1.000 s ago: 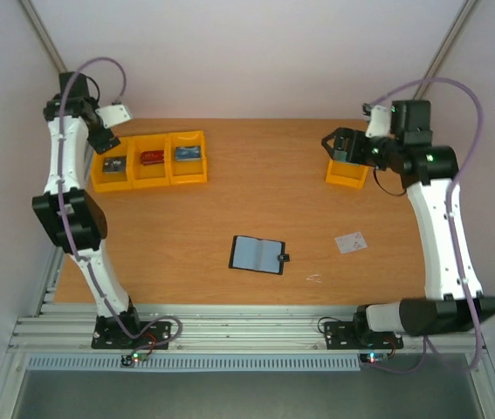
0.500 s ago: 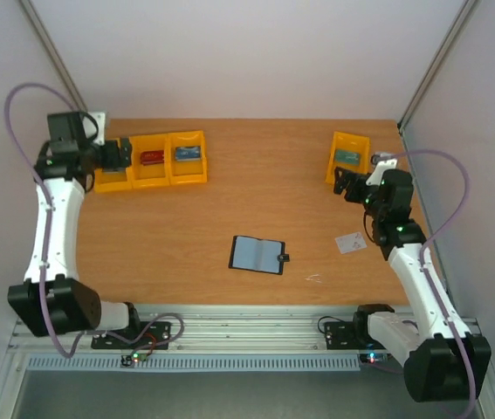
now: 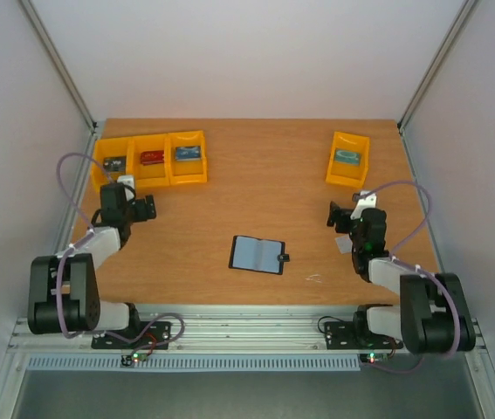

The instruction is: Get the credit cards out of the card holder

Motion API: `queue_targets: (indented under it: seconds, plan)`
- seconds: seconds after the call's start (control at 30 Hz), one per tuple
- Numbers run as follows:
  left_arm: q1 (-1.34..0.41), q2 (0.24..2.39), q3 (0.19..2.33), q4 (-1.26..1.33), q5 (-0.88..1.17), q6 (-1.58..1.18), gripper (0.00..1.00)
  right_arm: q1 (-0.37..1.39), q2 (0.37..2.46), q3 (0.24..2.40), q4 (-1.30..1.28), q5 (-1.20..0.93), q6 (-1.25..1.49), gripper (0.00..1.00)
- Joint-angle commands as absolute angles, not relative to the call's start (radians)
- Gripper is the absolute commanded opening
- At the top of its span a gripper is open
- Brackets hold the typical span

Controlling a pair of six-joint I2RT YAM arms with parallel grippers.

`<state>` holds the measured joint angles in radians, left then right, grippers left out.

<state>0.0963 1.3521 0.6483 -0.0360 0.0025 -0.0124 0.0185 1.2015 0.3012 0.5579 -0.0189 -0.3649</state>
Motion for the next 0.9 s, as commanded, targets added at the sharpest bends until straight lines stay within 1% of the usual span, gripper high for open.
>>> queue_targets:
  seconds: [0.0, 0.03, 0.07, 0.1, 0.13, 0.23, 0.3, 0.37, 0.4, 0.5, 0.7, 0.87]
  plan:
    - [0.09, 1.413, 0.396, 0.77, 0.076, -0.07, 0.99, 0.014, 1.329, 0.212, 0.964, 0.064, -0.431, 0.98]
    - [0.088, 1.452, 0.323, 0.96, 0.16, -0.061, 0.99, 0.014, 1.354, 0.213, 0.994, 0.058, -0.447, 0.98]
    - [0.082, 1.486, 0.265, 1.088, 0.23, -0.037, 0.99, 0.014, 1.376, 0.222, 1.0, 0.069, -0.449, 0.98]
    - [0.068, 1.516, 0.232, 1.177, 0.237, 0.002, 0.99, 0.014, 1.406, 0.23, 1.011, 0.071, -0.451, 0.98]
    - [0.06, 1.534, 0.218, 1.222, 0.203, 0.025, 0.99, 0.014, 1.442, 0.237, 1.035, 0.061, -0.462, 0.99]
    - [0.056, 1.575, 0.245, 1.216, -0.064, -0.058, 0.99, 0.014, 1.566, 0.251, 1.136, 0.045, -0.467, 0.99]
    - [0.053, 1.547, 0.26, 1.144, -0.082, -0.082, 0.99, 0.014, 1.615, 0.259, 1.18, 0.042, -0.471, 0.98]
    - [0.042, 1.553, 0.279, 1.118, -0.106, -0.082, 0.99, 0.014, 1.589, 0.291, 1.077, 0.034, -0.471, 0.99]
    - [0.031, 1.562, 0.292, 1.115, -0.124, -0.077, 0.99, -0.017, 1.592, 0.307, 1.055, -0.04, -0.478, 0.98]
    - [-0.024, 1.558, 0.369, 0.957, -0.212, -0.048, 0.99, -0.026, 1.591, 0.362, 0.949, -0.075, -0.491, 0.99]
    - [-0.05, 1.563, 0.375, 0.956, -0.236, -0.027, 0.99, -0.028, 1.59, 0.403, 0.865, -0.072, -0.49, 0.99]
    - [-0.049, 1.563, 0.374, 0.957, -0.236, -0.028, 0.99, -0.027, 1.591, 0.41, 0.855, -0.057, -0.484, 0.98]
